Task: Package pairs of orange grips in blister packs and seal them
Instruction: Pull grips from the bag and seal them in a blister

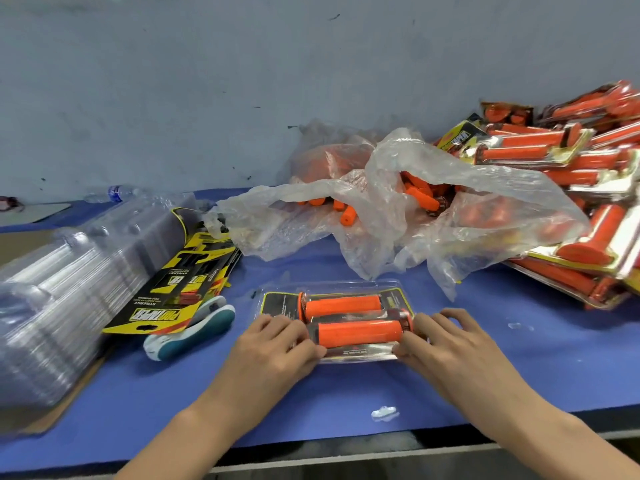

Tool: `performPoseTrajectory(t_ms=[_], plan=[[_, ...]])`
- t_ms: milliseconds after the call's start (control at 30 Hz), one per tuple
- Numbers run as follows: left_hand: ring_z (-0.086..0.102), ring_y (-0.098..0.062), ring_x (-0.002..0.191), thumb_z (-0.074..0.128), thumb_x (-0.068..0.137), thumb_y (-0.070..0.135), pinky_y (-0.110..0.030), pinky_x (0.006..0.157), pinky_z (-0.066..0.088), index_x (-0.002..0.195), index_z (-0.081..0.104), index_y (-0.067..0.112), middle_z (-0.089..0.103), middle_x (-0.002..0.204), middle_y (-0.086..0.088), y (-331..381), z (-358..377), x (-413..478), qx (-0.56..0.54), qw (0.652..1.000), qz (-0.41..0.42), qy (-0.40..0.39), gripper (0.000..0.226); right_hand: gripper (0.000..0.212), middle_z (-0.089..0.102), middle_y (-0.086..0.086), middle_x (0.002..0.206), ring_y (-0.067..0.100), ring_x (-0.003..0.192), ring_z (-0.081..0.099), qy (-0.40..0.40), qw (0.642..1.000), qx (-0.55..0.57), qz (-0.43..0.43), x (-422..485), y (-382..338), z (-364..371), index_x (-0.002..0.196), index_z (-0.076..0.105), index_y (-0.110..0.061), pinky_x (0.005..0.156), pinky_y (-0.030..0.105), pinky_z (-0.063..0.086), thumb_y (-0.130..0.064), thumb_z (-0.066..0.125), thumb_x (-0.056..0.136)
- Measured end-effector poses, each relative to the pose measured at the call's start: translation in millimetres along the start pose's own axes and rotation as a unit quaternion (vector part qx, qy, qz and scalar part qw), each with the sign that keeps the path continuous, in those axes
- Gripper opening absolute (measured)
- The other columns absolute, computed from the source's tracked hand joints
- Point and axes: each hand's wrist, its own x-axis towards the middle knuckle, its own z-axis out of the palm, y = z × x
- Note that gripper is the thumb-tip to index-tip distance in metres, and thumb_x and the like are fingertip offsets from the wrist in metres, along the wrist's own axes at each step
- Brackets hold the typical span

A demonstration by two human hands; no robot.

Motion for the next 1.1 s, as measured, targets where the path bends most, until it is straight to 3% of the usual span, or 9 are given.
performPoseTrajectory(t_ms=[200,400,533,667,767,867,967,1100], plan=[[0.059,-0.021,0.073,0.055,0.098,0.034,-0.037,0.065,0.048,0.076,0.070,0.019,0.063,0.081,0.005,-30,-11,-32,-0.014,0.999,-0.029,0.008,0.031,0.017,0.048,-0.004,0.075,0.023,0.061,0.051,0.001,1.000,0.010,-0.005,-5,4,-7,0.076,0.059,-0.024,0.081,0.034,0.042,-0.025,0.054,0.092],[0.063,-0.020,0.079,0.055,0.094,0.031,-0.034,0.072,0.048,0.072,0.066,0.017,0.067,0.088,0.007,-42,-19,-38,-0.025,0.998,-0.053,0.000,0.028,0.028,0.050,-0.004,0.072,0.022,0.062,0.054,0.027,0.999,0.021,0.000,-3,2,-3,0.071,0.056,-0.021,0.079,0.036,0.044,-0.031,0.047,0.095],[0.065,-0.018,0.082,0.051,0.093,0.030,-0.030,0.076,0.046,0.074,0.064,0.016,0.067,0.091,0.006,-51,-21,-40,-0.035,0.997,-0.068,-0.033,0.027,0.024,0.054,-0.008,0.079,0.016,0.076,0.051,0.016,0.998,0.064,-0.010,-5,8,0,0.076,0.058,-0.023,0.081,0.029,0.039,-0.042,0.056,0.090],[0.066,-0.010,0.083,0.049,0.092,0.036,-0.024,0.071,0.050,0.078,0.065,0.016,0.067,0.097,0.010,-61,-20,-44,-0.103,0.985,-0.121,-0.074,0.030,0.007,0.063,-0.010,0.096,0.016,0.089,0.062,-0.001,0.995,0.092,-0.031,-7,12,1,0.085,0.066,-0.026,0.080,0.029,0.043,-0.030,0.062,0.089],[0.069,-0.014,0.087,0.058,0.089,0.034,-0.025,0.073,0.051,0.083,0.066,0.017,0.067,0.100,0.010,-60,-15,-41,-0.107,0.979,-0.141,-0.105,0.020,0.008,0.063,-0.012,0.098,0.014,0.092,0.063,-0.006,0.991,0.117,-0.065,-3,6,-1,0.088,0.066,-0.026,0.081,0.029,0.047,-0.029,0.060,0.094],[0.065,-0.015,0.092,0.055,0.086,0.037,-0.026,0.084,0.041,0.087,0.068,0.021,0.066,0.097,0.008,-48,-15,-31,-0.071,0.986,-0.116,-0.093,0.021,0.015,0.062,-0.012,0.093,0.011,0.092,0.062,0.000,0.985,0.144,-0.094,1,-1,-5,0.087,0.065,-0.026,0.084,0.028,0.050,-0.031,0.056,0.099],[0.064,-0.017,0.081,0.055,0.088,0.037,-0.029,0.079,0.041,0.085,0.070,0.023,0.065,0.088,0.007,-13,-10,-12,-0.064,0.993,-0.077,-0.064,0.021,0.017,0.061,-0.011,0.088,0.011,0.085,0.060,0.012,0.982,0.160,-0.105,5,-11,-6,0.086,0.065,-0.025,0.088,0.027,0.050,-0.031,0.056,0.100],[0.055,-0.012,0.076,0.056,0.085,0.016,-0.024,0.067,0.040,0.088,0.063,0.026,0.060,0.090,0.008,18,-5,3,-0.089,0.993,-0.032,-0.067,0.013,0.018,0.061,-0.009,0.088,0.013,0.082,0.061,0.033,0.976,0.183,-0.117,9,-21,-4,0.086,0.066,-0.024,0.084,0.026,0.050,-0.034,0.059,0.098]])
